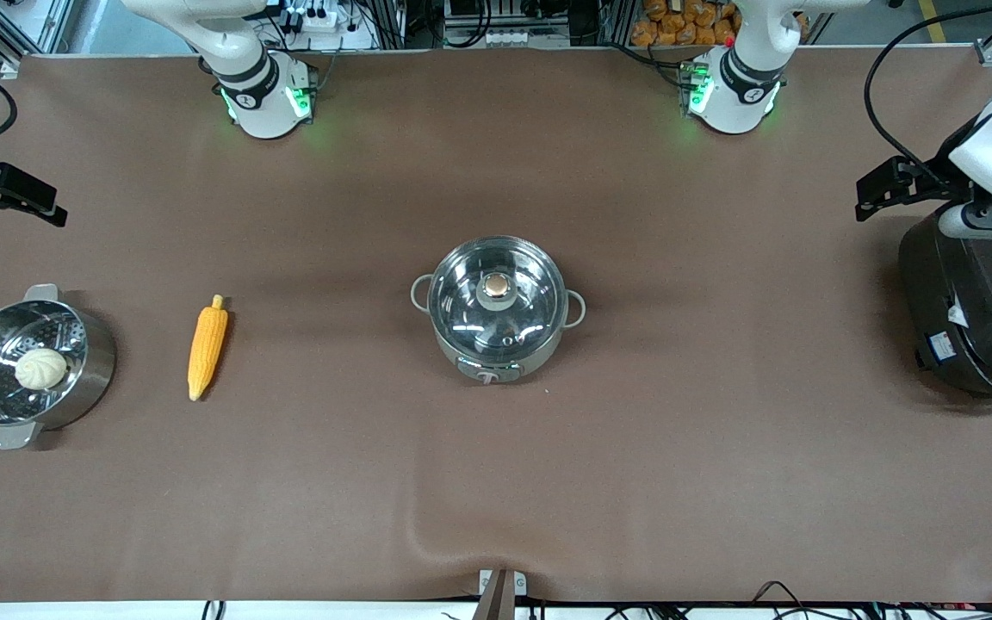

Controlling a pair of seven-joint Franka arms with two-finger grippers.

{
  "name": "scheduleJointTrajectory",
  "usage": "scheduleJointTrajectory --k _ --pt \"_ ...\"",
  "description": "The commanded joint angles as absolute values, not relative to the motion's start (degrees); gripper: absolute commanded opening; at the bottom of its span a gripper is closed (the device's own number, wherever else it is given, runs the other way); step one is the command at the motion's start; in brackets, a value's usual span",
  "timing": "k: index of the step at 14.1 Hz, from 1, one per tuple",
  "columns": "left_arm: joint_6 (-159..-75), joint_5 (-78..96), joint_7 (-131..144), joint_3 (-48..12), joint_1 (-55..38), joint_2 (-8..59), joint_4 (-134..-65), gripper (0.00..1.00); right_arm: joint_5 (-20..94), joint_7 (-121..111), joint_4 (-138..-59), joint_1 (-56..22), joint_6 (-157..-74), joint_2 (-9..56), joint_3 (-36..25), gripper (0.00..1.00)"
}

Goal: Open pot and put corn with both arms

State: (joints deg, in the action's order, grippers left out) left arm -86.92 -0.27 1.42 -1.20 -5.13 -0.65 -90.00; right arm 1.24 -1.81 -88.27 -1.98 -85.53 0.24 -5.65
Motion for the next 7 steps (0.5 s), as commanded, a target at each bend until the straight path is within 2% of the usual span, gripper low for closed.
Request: scheduleJointTrajectory --k 1,4,7 --pt "-85.96 -0.44 0.88 -1.32 -4.84 -0.35 -89.03 1.00 1.49 -1.05 -92.89 -1.93 -89.63 -0.70 -5.36 1.00" --pt "-85.96 -0.53 0.88 -1.32 -4.66 -0.18 -89.03 1.00 1.50 -0.97 -97.28 -2.20 -94.56 -0.88 -5.27 1.00" --pt "-85.96 -0.53 0.70 -1.32 -4.57 -0.26 -89.03 1.00 1.49 -0.97 -97.65 -2.37 -95.36 -0.70 -5.27 1.00"
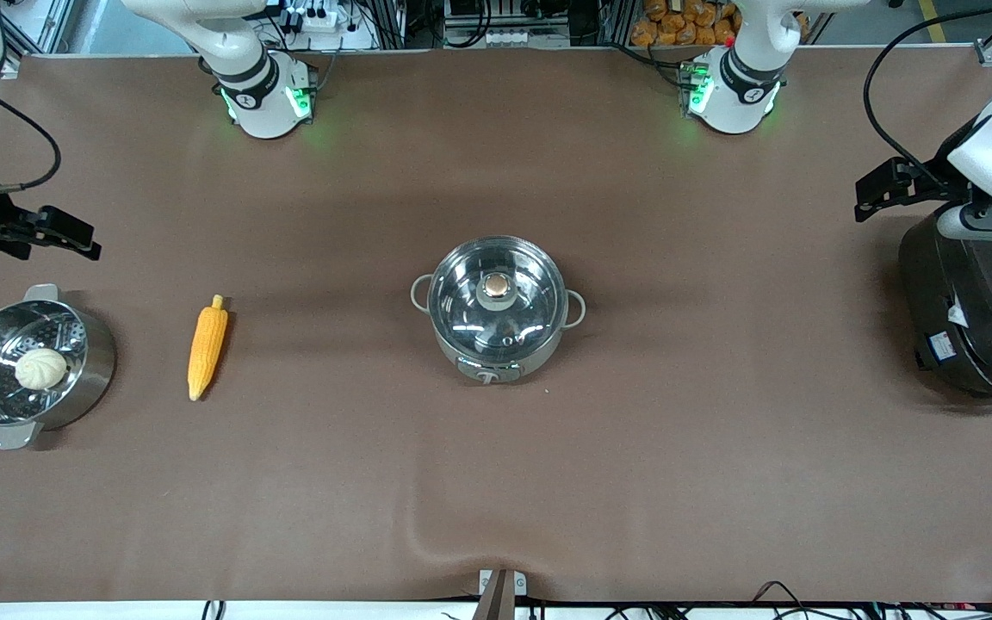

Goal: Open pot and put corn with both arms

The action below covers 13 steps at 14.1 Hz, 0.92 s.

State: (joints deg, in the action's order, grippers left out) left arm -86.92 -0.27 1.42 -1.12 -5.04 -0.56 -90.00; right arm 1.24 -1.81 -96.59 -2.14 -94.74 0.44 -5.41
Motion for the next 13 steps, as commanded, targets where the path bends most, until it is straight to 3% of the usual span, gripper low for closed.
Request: scheduleJointTrajectory --k 1,6,13 --pt "-85.87 -0.53 0.62 -1.32 -4.57 -0.26 -89.12 1.00 1.49 -0.97 -97.56 -2.37 -95.10 -0.70 -5.27 1.00" --pt "-85.43 -0.53 0.70 -1.41 -5.10 -0.26 -89.21 1.00 1.58 -1.23 -93.96 -2.11 -90.80 -0.97 -5.27 1.00" --pt "-85.43 -0.53 0.79 -1.32 -5.27 -0.26 -89.12 1.00 1.76 -1.23 -93.78 -2.20 -90.79 -0.97 -5.36 1.00"
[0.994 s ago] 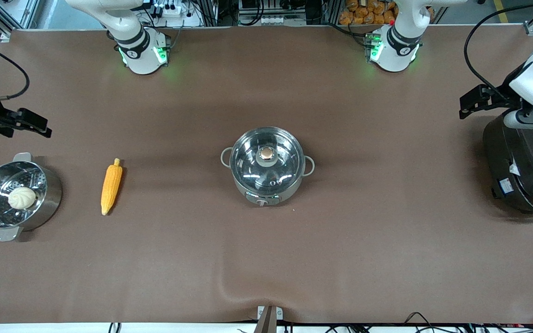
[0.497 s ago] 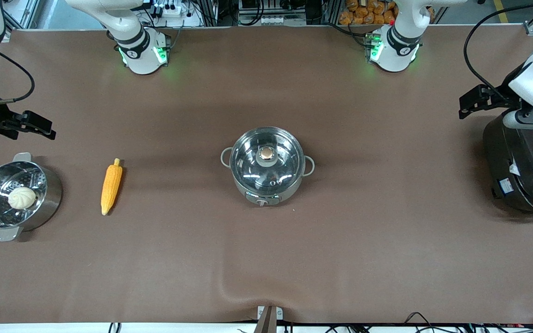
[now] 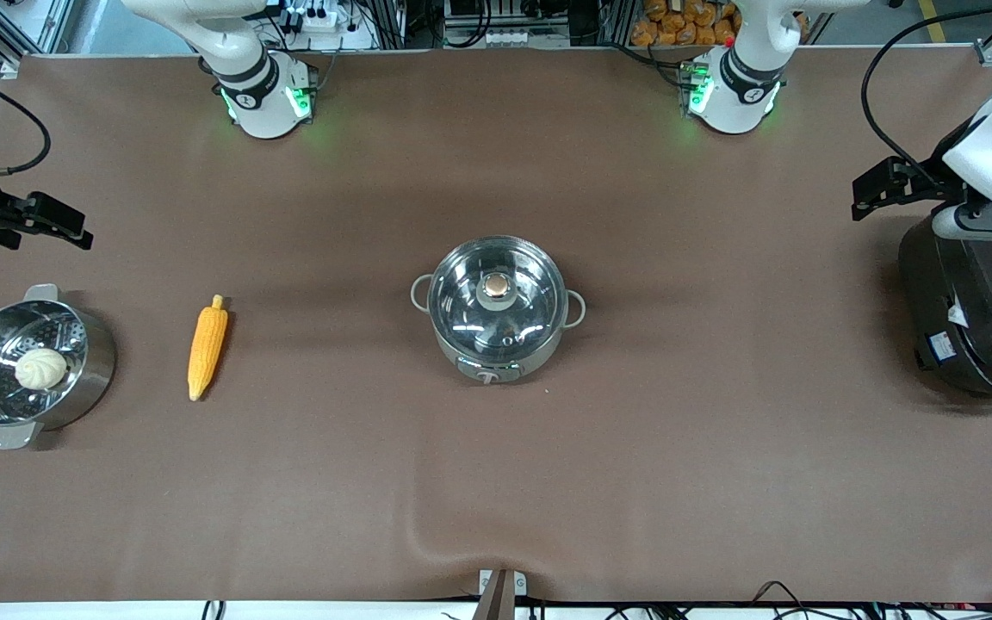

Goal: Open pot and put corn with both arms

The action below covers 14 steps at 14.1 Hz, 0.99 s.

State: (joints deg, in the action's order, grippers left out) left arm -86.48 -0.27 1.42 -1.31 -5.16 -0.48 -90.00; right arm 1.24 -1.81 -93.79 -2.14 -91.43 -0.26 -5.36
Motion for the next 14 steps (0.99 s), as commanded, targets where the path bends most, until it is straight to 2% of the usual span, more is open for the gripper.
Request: scheduleJointTrajectory --k 1,7,11,14 --pt "-85.43 -0.53 0.79 -1.32 -5.27 -0.18 -89.12 1.00 1.76 -1.23 -93.78 -2.20 -90.79 -0.97 -5.27 1.00" --pt "-85.60 -1.75 0.79 -0.88 -4.48 2.36 -88.69 1.00 1.67 -1.41 -94.91 -2.20 -93.24 -0.36 -5.27 1.00" --pt "-86.13 -2.11 0.97 -0.97 -4.83 6.14 -85.61 1.00 1.67 -1.41 -108.60 -2.37 -112.19 0.70 -5.27 1.00" --pt "-89.90 -1.24 0.97 -1.49 -5.62 10.09 -84.56 1.00 1.67 -1.84 -115.39 -2.11 -122.06 5.25 -5.27 1.00"
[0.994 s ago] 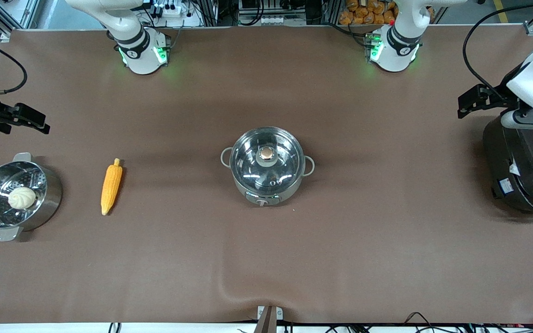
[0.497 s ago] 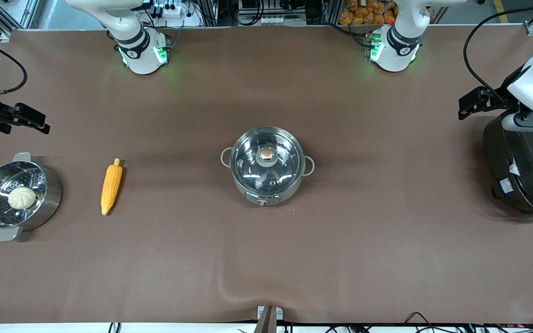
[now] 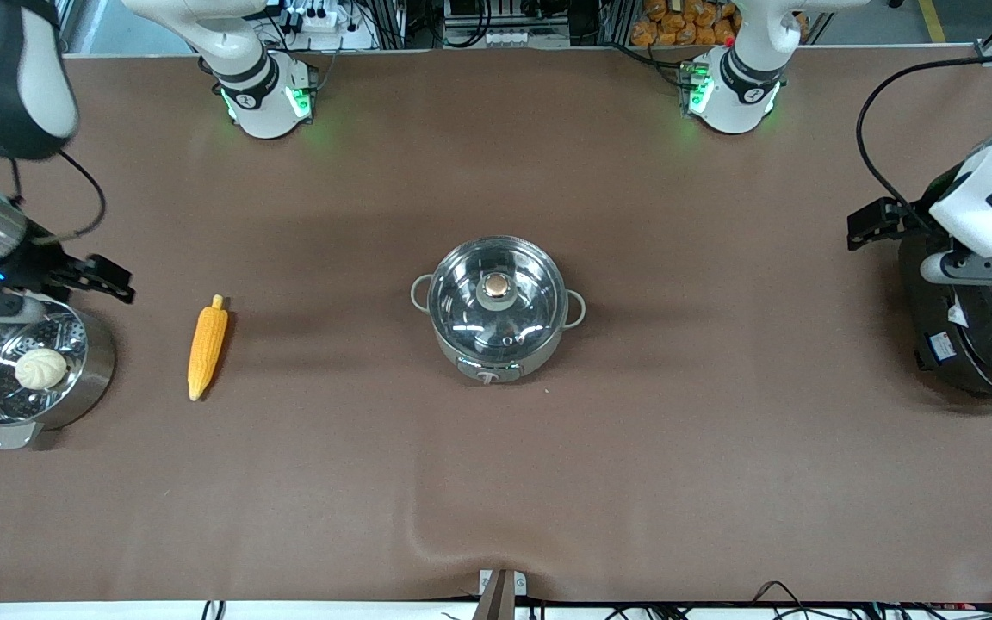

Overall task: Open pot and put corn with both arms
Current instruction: 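Reach the right gripper to the corn while the left gripper reaches the lid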

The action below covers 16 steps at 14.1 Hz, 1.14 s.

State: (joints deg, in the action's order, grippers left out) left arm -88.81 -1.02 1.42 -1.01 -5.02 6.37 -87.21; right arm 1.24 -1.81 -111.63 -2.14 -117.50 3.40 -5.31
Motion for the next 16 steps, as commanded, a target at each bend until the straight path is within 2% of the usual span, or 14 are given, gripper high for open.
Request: scheduleJointTrajectory --k 1,6,11,13,14,15,16 --pt "-91.04 -1.06 1.31 -2.54 -6.67 12.02 -83.16 1.00 1.67 -2.02 -116.36 -1.85 -124.69 6.93 -5.27 1.00" --pt "-96.23 -0.97 15.18 -3.43 -18.08 19.59 -81.56 1.00 1.49 -5.79 -120.93 -0.45 -137.44 16.15 -5.36 1.00" --pt "-104.66 -1.05 30.83 -3.43 -30.64 26.26 -81.56 1.00 1.76 -5.89 -120.85 1.05 -141.50 25.56 -5.27 1.00" --pt "-108.00 -1.06 34.96 -3.43 -34.35 28.03 -81.56 1.00 2.11 -5.80 -120.76 0.71 -141.59 26.98 -5.19 1.00" --pt "-109.41 -1.05 36.29 -3.43 -35.84 28.65 -81.56 1.00 2.11 -5.80 -120.67 0.70 -141.42 26.98 -5.19 0.95" --pt "-110.64 -1.05 37.08 -3.43 -37.34 29.17 -81.56 1.00 2.11 -5.97 -120.76 0.70 -141.24 26.98 -5.19 0.77" --pt "-111.96 -1.05 38.57 -3.43 -38.48 29.61 -81.48 1.00 2.11 -6.76 -120.41 0.62 -140.98 26.90 -5.27 0.55"
